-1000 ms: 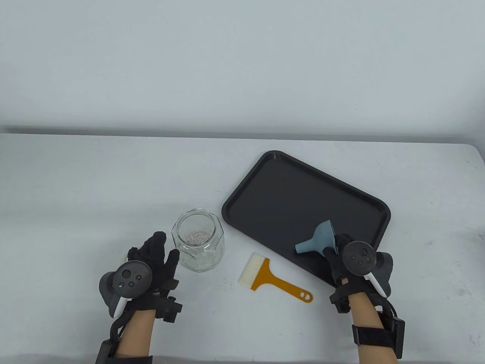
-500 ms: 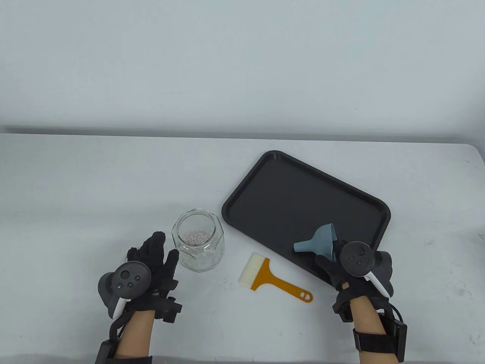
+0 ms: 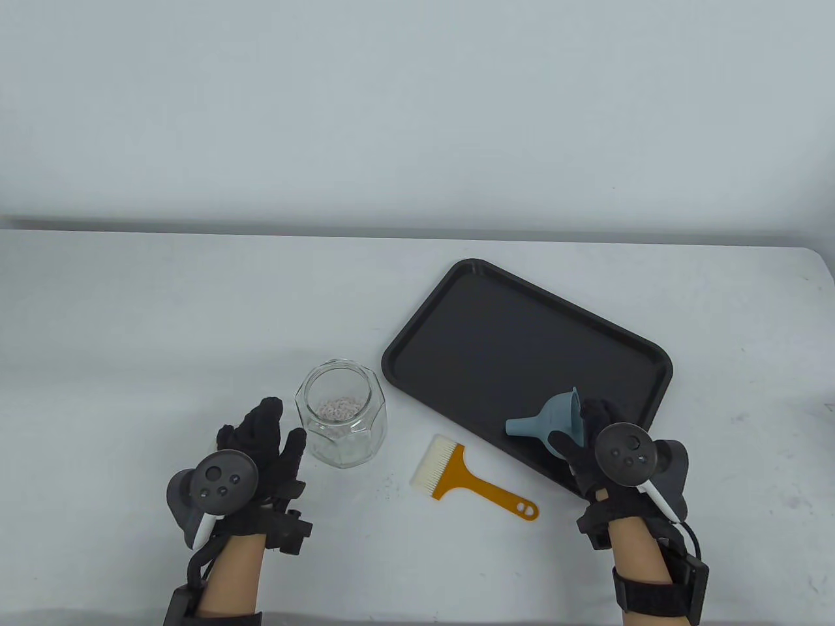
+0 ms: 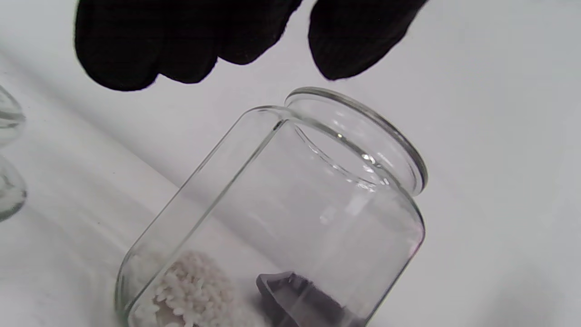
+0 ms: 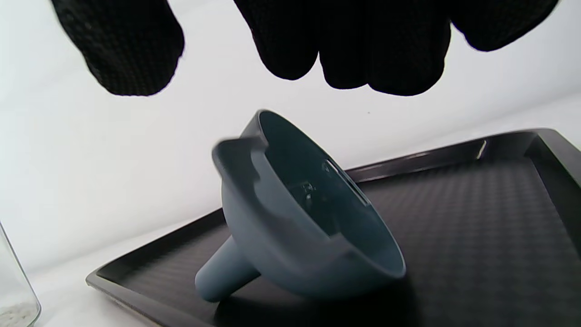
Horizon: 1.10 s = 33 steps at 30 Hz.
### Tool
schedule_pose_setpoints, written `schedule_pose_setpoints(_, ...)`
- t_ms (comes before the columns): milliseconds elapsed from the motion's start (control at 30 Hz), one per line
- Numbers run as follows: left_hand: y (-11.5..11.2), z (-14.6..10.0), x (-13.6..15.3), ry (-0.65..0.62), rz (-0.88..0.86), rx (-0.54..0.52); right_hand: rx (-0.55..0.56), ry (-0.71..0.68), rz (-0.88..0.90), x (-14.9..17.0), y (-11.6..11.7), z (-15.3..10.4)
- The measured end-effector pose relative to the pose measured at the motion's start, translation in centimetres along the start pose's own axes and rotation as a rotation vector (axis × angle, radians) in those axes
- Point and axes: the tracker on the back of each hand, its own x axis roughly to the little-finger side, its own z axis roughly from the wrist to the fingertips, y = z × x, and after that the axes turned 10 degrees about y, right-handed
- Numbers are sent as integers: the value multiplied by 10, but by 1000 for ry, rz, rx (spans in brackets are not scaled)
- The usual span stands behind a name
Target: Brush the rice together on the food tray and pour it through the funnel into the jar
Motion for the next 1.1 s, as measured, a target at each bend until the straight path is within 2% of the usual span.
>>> schedule_pose_setpoints(167,5,0,1,-3,22,-32,63,-41,-7,-8,-8,-5)
schedule_pose_setpoints(367,13,2,7,5,117,-93,83,-86,-16,-18,-10,-10)
schedule_pose_setpoints(567,20,9,29,119,253,-126,90,-109,-17,-22,-10,-12)
schedule_pose_setpoints(667,18,12,42,201,303,-79,88,-111,-18,-22,-10,-12)
schedule_pose_setpoints(900,0,18,62,335,360,138,79,-105,-16,-22,-11,-12)
schedule_pose_setpoints(1100,-9,20,70,366,382,199,69,-104,-21,-23,-10,-12)
